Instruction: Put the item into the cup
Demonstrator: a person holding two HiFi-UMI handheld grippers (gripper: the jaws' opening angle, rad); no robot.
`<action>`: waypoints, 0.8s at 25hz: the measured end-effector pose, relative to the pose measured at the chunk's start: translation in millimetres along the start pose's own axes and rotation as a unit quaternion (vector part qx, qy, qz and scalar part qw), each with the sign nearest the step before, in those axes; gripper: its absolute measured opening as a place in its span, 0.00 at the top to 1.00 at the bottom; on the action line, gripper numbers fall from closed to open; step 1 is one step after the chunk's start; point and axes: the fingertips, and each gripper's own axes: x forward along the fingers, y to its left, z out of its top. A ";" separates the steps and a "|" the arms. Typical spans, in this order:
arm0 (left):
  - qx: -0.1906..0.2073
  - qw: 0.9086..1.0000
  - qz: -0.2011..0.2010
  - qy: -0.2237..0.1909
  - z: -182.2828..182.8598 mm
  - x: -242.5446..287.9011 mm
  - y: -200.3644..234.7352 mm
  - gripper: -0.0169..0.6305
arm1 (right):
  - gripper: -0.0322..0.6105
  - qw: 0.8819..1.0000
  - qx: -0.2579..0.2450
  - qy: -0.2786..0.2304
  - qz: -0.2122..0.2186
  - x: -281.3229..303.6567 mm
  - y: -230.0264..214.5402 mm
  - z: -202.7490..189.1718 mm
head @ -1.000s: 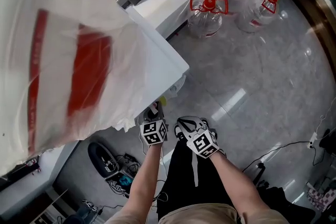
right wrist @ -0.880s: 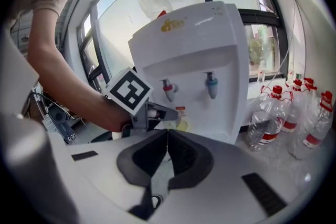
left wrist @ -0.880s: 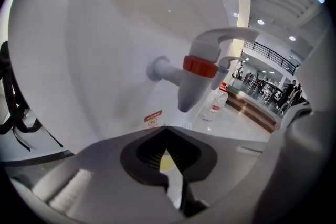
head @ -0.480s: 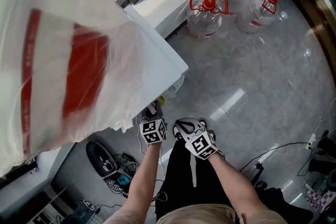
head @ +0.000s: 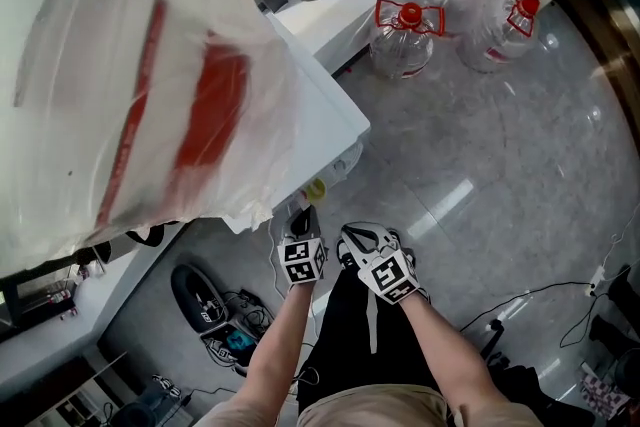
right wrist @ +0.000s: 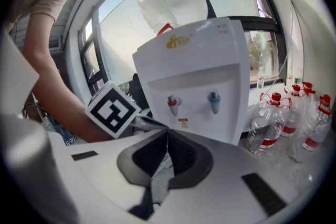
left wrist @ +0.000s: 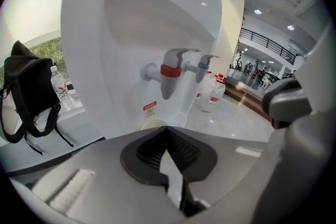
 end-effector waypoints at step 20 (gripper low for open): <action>0.067 0.988 -0.057 -0.124 137.2 -218.1 -72.3 0.96 | 0.93 0.995 -0.051 -0.078 -0.025 -124.5 39.2 176.1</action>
